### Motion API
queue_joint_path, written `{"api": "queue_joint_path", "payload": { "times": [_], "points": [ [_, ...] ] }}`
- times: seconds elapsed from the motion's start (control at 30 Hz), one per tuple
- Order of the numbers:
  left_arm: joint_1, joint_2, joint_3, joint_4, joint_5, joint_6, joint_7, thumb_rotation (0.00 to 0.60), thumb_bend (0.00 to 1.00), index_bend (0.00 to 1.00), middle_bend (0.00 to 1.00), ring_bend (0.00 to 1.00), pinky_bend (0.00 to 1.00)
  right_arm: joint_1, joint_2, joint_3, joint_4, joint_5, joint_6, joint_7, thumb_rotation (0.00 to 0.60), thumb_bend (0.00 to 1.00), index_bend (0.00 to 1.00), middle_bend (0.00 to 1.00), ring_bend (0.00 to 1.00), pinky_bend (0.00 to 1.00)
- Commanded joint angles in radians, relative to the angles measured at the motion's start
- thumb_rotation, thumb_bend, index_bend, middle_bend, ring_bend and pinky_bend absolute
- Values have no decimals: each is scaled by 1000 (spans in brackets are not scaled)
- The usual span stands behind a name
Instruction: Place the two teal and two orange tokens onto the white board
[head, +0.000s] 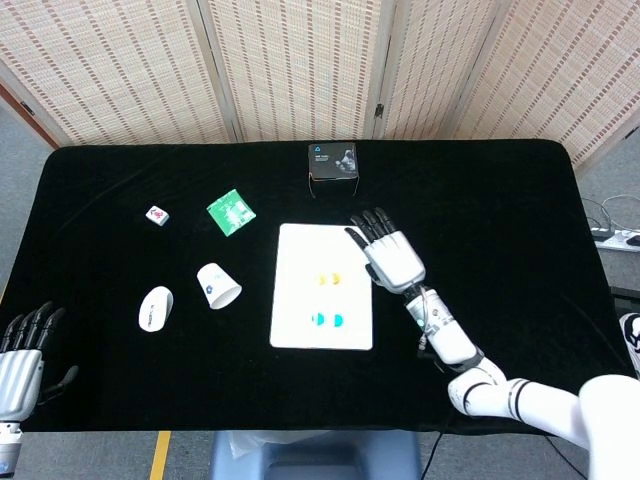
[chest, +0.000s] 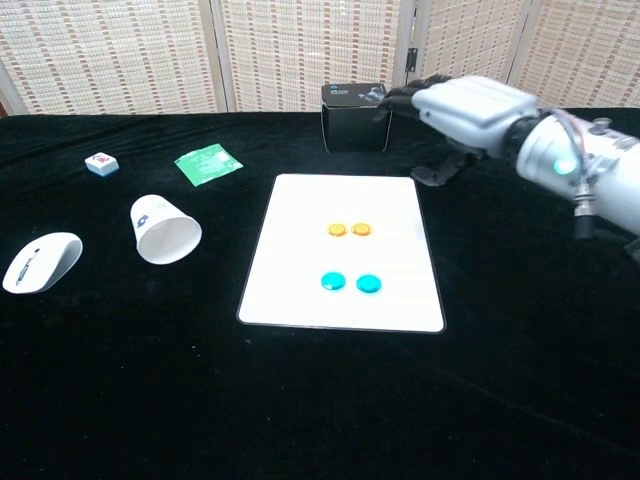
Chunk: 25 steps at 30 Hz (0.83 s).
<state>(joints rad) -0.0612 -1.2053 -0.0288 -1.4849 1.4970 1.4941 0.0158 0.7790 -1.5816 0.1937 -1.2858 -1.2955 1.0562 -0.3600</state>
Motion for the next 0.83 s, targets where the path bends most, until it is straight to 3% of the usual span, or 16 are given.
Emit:
{"api": "queue_joint_path", "payload": {
  "times": [0.03, 0.2, 0.43, 0.6, 0.83],
  "points": [
    [-4, 1, -1, -5, 7, 2, 4, 600, 329, 57, 0, 30, 0, -135, 151, -35, -165, -16, 145, -2, 600, 444, 113, 52, 0, 0],
    [-12, 4, -5, -22, 17, 4, 18, 600, 328, 58, 0, 30, 0, -265, 281, -89, -298, -37, 267, 20, 600, 443, 0, 0, 0, 0],
    [-23, 12, -4, -54, 28, 0, 49, 600, 329, 60, 0, 30, 0, -450, 387, -178, -372, -113, 438, 161, 600, 444, 0, 0, 0, 0],
    [-20, 12, -7, -77, 32, 14, 73, 600, 328, 60, 0, 30, 0, -560, 394, -234, -346, -192, 552, 264, 600, 443, 0, 0, 0, 0],
    [-16, 13, -1, -96, 50, 33, 92, 600, 329, 60, 0, 30, 0, -643, 372, -254, -301, -224, 611, 315, 600, 443, 0, 0, 0, 0]
  ]
}}
